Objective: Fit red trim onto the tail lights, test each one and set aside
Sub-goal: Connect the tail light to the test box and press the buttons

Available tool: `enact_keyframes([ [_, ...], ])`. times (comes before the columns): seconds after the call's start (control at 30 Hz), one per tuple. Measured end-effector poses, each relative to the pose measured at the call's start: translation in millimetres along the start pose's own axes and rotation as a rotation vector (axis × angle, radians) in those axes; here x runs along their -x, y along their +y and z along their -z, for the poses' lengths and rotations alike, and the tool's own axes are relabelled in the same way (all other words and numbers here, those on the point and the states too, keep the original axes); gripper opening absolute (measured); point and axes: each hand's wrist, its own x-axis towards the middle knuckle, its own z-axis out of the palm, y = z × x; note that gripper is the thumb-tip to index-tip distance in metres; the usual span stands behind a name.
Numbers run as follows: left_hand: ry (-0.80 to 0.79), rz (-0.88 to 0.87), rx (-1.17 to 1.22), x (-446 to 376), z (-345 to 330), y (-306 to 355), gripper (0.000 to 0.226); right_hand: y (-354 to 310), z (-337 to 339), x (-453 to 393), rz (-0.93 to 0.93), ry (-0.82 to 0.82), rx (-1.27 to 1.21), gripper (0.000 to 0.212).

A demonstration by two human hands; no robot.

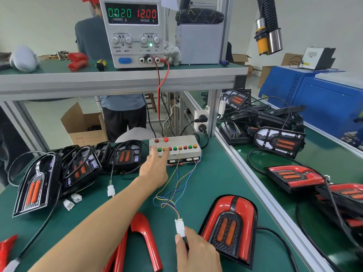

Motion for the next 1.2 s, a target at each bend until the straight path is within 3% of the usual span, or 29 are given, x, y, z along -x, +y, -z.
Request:
enact_keyframes([
  [0.33, 0.052, 0.067, 0.082, -7.2, -0.8, 9.4, 0.066, 3.4, -1.0, -4.5, 0.004, -0.006, -0.027, 0.035],
  [1.2, 0.058, 0.115, 0.187, -9.3, -5.9, 11.4, 0.064, 4.6, 2.8, -1.5, 0.0, -0.042, -0.033, 0.033],
])
